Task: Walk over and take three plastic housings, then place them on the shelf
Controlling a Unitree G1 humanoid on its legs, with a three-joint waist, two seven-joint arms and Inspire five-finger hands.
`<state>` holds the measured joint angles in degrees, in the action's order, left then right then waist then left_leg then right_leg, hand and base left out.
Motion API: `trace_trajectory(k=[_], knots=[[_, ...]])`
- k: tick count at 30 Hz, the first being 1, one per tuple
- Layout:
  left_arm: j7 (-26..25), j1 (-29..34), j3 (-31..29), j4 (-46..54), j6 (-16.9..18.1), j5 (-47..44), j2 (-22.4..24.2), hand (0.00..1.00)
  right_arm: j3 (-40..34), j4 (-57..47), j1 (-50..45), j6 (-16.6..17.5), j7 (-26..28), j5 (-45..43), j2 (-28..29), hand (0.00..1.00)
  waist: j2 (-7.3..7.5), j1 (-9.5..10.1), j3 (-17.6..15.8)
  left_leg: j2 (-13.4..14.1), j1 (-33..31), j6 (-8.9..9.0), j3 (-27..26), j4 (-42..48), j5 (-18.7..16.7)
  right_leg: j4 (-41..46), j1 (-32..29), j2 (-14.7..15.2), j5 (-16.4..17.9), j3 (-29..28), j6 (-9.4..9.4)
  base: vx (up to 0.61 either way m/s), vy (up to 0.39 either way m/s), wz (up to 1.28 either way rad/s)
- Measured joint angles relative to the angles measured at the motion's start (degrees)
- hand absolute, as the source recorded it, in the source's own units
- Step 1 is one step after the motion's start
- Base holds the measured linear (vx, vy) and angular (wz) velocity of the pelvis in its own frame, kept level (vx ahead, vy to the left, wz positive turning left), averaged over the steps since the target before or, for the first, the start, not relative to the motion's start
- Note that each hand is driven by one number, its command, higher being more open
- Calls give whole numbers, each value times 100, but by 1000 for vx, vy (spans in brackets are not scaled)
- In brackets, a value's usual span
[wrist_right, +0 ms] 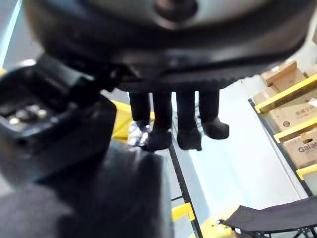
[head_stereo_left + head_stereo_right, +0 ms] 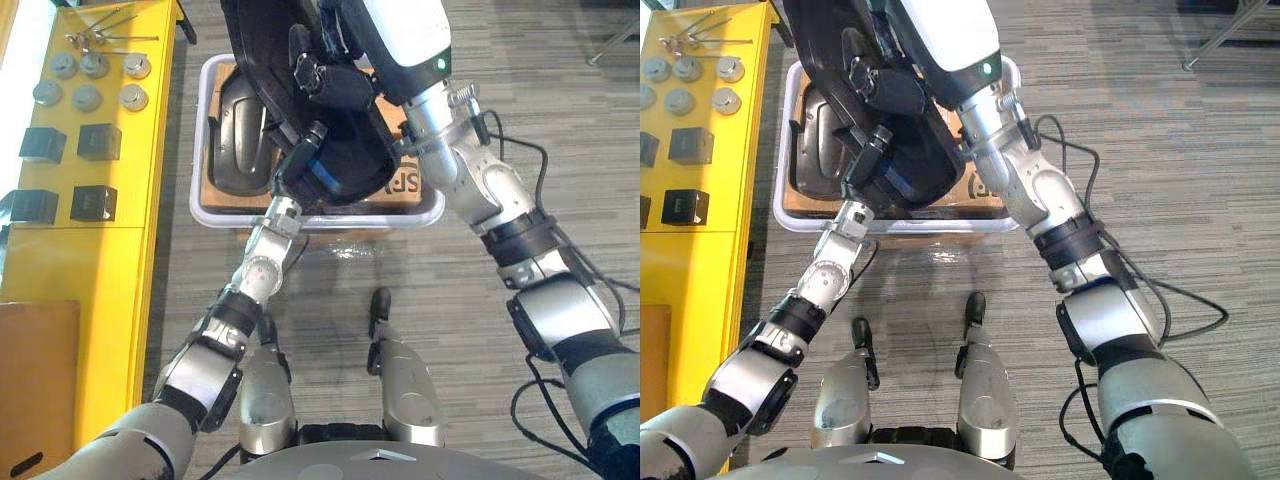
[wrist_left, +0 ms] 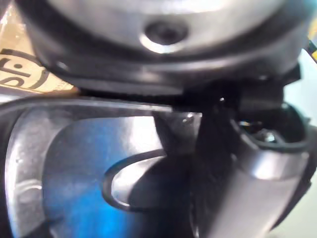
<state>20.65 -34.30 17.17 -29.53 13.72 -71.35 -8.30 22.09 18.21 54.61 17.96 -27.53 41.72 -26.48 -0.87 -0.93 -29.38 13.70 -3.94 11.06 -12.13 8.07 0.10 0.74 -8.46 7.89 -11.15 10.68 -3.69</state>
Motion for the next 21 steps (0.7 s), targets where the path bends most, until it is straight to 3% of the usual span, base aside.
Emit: trace_trajectory(k=[5, 11, 14, 19, 21], knots=[[-654, 802, -98, 1031, 121, 722, 85, 0, -462, -749, -1172, 16, -185, -379, 282, 100, 12, 5, 61, -9, 464, -15, -59, -197, -44, -254, 484, -30, 2, 31, -11, 33, 15, 0], [-1572, 2233, -315, 2660, 135, 2305, 335, 0, -1006, -1746, -2713, -100, -280, -937, 883, 100, -12, -6, 887, -40, 718, 29, -159, -639, 8, -511, 622, -60, 8, 64, -99, 93, 17, -2], [-2107, 2826, -566, 3201, 128, 3466, 505, 0, -1271, -2160, -3419, -299, -273, -1345, 920, 100, -135, 19, 1264, -62, 941, 31, -186, -766, 9, -512, 781, -52, 16, 202, -110, 74, 25, 0], [-2703, 3626, -1291, 3892, 108, 4973, 508, 0, -2227, -2632, -4465, -761, -248, -2768, 1325, 100, -151, 73, 1511, -124, 1136, 26, -179, -847, -1, -518, 964, 13, 72, 255, -180, -9, 13, 4], [-2987, 4129, -1810, 4058, 97, 5690, 510, 0, -2667, -2641, -5130, -806, 15, -3568, 1515, 100, -169, 71, 1661, -125, 1130, 10, -178, -852, -32, -526, 959, 18, 126, 308, -187, -45, -2, 1]])
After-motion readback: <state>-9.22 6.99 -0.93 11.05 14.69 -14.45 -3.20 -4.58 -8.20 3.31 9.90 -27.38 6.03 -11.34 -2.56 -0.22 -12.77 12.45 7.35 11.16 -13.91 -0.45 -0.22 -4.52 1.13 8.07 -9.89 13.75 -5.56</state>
